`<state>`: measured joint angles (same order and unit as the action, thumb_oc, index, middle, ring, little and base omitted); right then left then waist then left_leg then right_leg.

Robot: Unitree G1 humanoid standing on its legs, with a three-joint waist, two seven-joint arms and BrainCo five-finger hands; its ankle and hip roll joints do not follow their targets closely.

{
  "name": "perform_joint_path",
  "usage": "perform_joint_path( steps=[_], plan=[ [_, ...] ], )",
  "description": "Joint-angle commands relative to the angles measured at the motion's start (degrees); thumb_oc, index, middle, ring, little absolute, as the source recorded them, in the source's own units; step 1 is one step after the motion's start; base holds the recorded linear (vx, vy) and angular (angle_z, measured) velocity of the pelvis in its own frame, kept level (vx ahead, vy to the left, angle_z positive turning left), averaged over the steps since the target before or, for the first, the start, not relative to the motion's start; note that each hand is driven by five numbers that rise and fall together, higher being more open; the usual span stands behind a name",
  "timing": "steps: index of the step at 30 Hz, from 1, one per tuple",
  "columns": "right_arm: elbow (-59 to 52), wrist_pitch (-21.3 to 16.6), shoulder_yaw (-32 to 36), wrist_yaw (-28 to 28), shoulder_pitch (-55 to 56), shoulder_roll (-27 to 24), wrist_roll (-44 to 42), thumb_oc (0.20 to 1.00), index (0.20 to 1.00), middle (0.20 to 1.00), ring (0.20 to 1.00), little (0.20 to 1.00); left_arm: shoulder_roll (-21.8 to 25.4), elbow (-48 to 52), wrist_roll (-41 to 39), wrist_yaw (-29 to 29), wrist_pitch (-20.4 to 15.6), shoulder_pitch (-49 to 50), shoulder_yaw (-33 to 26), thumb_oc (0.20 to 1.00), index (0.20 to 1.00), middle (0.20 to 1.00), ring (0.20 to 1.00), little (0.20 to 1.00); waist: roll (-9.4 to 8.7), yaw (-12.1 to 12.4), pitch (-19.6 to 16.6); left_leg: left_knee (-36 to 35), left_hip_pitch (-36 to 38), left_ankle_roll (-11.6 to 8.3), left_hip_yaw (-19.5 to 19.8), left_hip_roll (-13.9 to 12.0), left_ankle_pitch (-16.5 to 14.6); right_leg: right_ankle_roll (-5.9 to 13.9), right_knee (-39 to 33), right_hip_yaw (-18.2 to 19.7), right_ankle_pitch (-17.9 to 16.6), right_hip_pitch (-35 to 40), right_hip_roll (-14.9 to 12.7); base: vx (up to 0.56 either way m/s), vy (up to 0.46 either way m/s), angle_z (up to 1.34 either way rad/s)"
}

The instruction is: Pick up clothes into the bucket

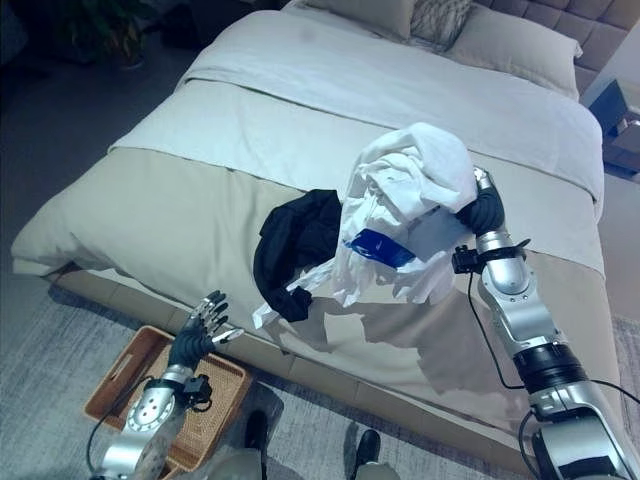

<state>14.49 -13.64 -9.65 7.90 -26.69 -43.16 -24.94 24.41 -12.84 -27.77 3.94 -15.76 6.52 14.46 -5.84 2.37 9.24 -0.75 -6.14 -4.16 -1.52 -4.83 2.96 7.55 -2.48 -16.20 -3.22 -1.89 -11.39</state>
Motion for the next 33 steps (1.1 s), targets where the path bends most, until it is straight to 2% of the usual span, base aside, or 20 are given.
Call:
perform_joint_path(
  steps=[1,6,11,12,13,14,15,16,17,18,19,20,23,25,30,33],
  plan=[
    [-5.2,-6.4,4.7,0.3,-4.9,-3.7,-5.0,0.2,0.2,0.2,0.2,0.2,0.3,1.6,1.0,-0.9,-1.8,-0.1,-0.8,1.0,1.0,1.0,1.0,1.0,-1.83,0.5,-4.1,3.4,-0.4,-1.59,-1.9,-2.2,-2.4,5.99,2.6,-3.5,-4.8,0.7,-5.5,0.05,0.006,-0.03],
    [-4.5,-6.8,4.7,0.9,-8.1,-5.2,-7.1,0.2,0.2,0.2,0.2,0.2,0.0,1.9,0.6,-0.7,-1.5,0.4,-0.5,1.0,1.0,1.0,1.0,1.0,-2.13,0.6,-4.9,2.9,0.8,-1.58,-2.4,-2.5,-2.6,5.98,2.3,-3.2,-4.8,1.5,-5.3,0.03,0.001,-0.04],
    [-1.6,-5.3,0.4,1.6,-11.0,-5.8,-2.4,0.2,0.2,0.2,0.2,0.2,0.4,2.1,0.5,-0.5,-1.5,0.2,0.2,1.0,1.0,1.0,1.0,1.0,-2.44,1.2,-4.0,3.7,-0.3,-1.5,-2.0,-2.6,-2.6,5.74,2.7,-3.0,-4.4,0.6,-5.1,-0.03,-0.009,-0.01],
    [1.6,-4.0,-2.4,2.4,-12.9,-5.3,0.9,0.2,0.2,0.2,0.2,0.2,0.7,2.5,0.3,-0.4,-1.7,-0.1,0.5,1.0,1.0,1.0,1.0,1.0,-2.32,1.7,-2.5,5.1,-1.9,-1.37,-1.5,-2.6,-2.8,5.5,3.4,-3.0,-4.0,-0.4,-5.2,-0.1,-0.024,-0.05],
    [1.7,-4.0,-2.5,2.4,-13.1,-5.3,0.9,0.2,0.2,0.2,0.2,0.2,0.6,2.5,0.3,-0.4,-1.7,-0.2,0.4,1.0,1.0,1.0,1.0,1.0,-2.3,1.6,-2.5,5.2,-2.0,-1.37,-1.4,-2.6,-2.8,5.49,3.5,-3.0,-3.9,-0.5,-5.2,-0.2,-0.035,-0.09],
    [5.6,-3.1,-5.1,3.5,-15.4,-3.8,3.4,0.2,0.2,0.2,0.2,0.2,1.1,3.0,0.0,-0.1,-1.9,-0.9,1.2,1.0,1.0,1.0,1.0,1.0,-2.13,2.3,0.0,7.0,-4.3,-1.14,-0.5,-2.6,-3.0,5.21,4.8,-3.0,-3.6,-1.9,-5.4,-0.13,-0.019,-0.07],
    [5.7,-3.1,-5.2,3.6,-15.6,-3.7,3.4,0.2,0.2,0.2,0.2,0.2,1.0,2.9,0.0,-0.1,-1.9,-1.0,1.1,1.0,1.0,1.0,1.0,1.0,-2.1,2.2,0.0,7.2,-4.4,-1.14,-0.4,-2.6,-3.0,5.21,4.9,-3.0,-3.6,-2.0,-5.4,-0.32,-0.043,-0.04],
    [10.4,-1.8,-8.2,5.1,-18.8,-1.4,7.0,0.2,0.2,0.2,0.2,0.2,1.9,3.8,-0.1,0.6,-2.4,-2.3,1.9,1.0,1.0,1.0,1.0,1.0,-1.57,3.1,3.7,9.7,-7.6,-0.94,0.6,-2.6,-3.0,4.81,6.9,-2.9,-3.1,-4.2,-5.8,-0.2,-0.022,0.03],
    [10.6,-1.9,-8.4,5.2,-19.1,-1.3,7.1,0.2,0.2,0.2,0.2,0.2,1.8,3.7,-0.1,0.6,-2.4,-2.4,1.8,1.0,1.0,1.0,1.0,1.0,-1.52,3.0,3.7,10.0,-7.8,-0.94,0.7,-2.6,-3.2,4.79,7.1,-3.0,-3.1,-4.4,-5.8,-0.3,-0.024,0.04],
    [13.4,-0.9,-10.0,6.3,-21.5,0.1,9.5,0.2,0.2,0.2,0.2,0.2,2.4,4.3,0.0,1.3,-2.8,-3.3,2.0,1.0,1.0,1.0,1.0,1.0,-0.84,3.5,6.2,11.4,-10.0,-0.8,1.2,-2.5,-3.1,4.54,8.1,-3.0,-3.0,-6.1,-6.2,-0.11,0.0,0.08],
    [13.5,-0.9,-10.1,6.3,-21.8,0.2,9.6,0.2,0.2,0.2,0.2,0.2,2.3,4.3,0.0,1.3,-2.8,-3.3,2.0,1.0,1.0,1.0,1.0,1.0,-0.82,3.4,6.2,11.6,-10.2,-0.79,1.2,-2.5,-3.2,4.53,8.2,-3.0,-2.9,-6.2,-6.2,-0.2,0.019,0.12],
    [18.0,0.0,-12.1,7.7,-24.6,2.2,12.7,0.2,0.2,0.2,0.2,0.2,2.7,4.9,-0.1,2.1,-3.3,-4.1,2.2,1.0,1.0,1.0,1.0,1.0,-0.1,4.0,8.3,12.2,-12.2,-0.79,1.4,-2.2,-2.8,4.47,8.8,-3.2,-3.2,-7.8,-6.6,-0.09,0.021,0.16],
    [22.5,1.1,-14.1,9.4,-28.2,3.5,16.8,0.2,0.2,0.2,0.2,0.2,2.7,5.2,0.0,2.9,-3.6,-4.7,2.3,1.0,1.0,1.0,1.0,1.0,0.38,4.4,9.6,12.9,-14.2,-0.72,1.4,-1.9,-2.6,4.4,9.6,-3.1,-3.3,-9.7,-6.9,-0.11,0.034,0.1],
    [29.3,2.6,-15.8,11.6,-32.2,5.9,20.5,0.2,0.2,0.2,0.2,0.2,2.8,6.5,-0.2,4.3,-4.3,-6.0,2.4,1.0,1.0,1.0,1.0,1.0,1.32,5.2,12.1,14.9,-17.9,-0.51,1.6,-1.4,-2.5,4.05,11.7,-2.9,-3.3,-13.4,-7.6,-0.12,0.038,0.03],
    [40.5,4.6,-18.2,14.6,-37.8,8.4,26.3,0.2,0.2,0.2,0.2,0.2,2.3,7.9,0.2,6.4,-5.1,-8.5,3.5,1.0,1.0,1.0,1.0,1.0,2.8,6.2,15.4,19.4,-24.2,-0.12,2.0,-0.9,-3.4,3.45,16.4,-2.2,-2.2,-19.3,-8.8,-0.11,0.034,0.07],
    [45.8,5.5,-19.1,15.6,-39.6,8.9,28.0,0.2,0.2,0.2,0.2,0.2,2.3,8.5,0.5,7.2,-5.4,-9.6,4.2,1.0,1.0,1.0,1.0,1.0,3.43,6.5,16.3,20.7,-26.3,0.12,2.2,-0.5,-3.7,3.35,18.2,-2.1,-1.8,-21.5,-9.3,-0.06,0.016,0.08]
  ],
)
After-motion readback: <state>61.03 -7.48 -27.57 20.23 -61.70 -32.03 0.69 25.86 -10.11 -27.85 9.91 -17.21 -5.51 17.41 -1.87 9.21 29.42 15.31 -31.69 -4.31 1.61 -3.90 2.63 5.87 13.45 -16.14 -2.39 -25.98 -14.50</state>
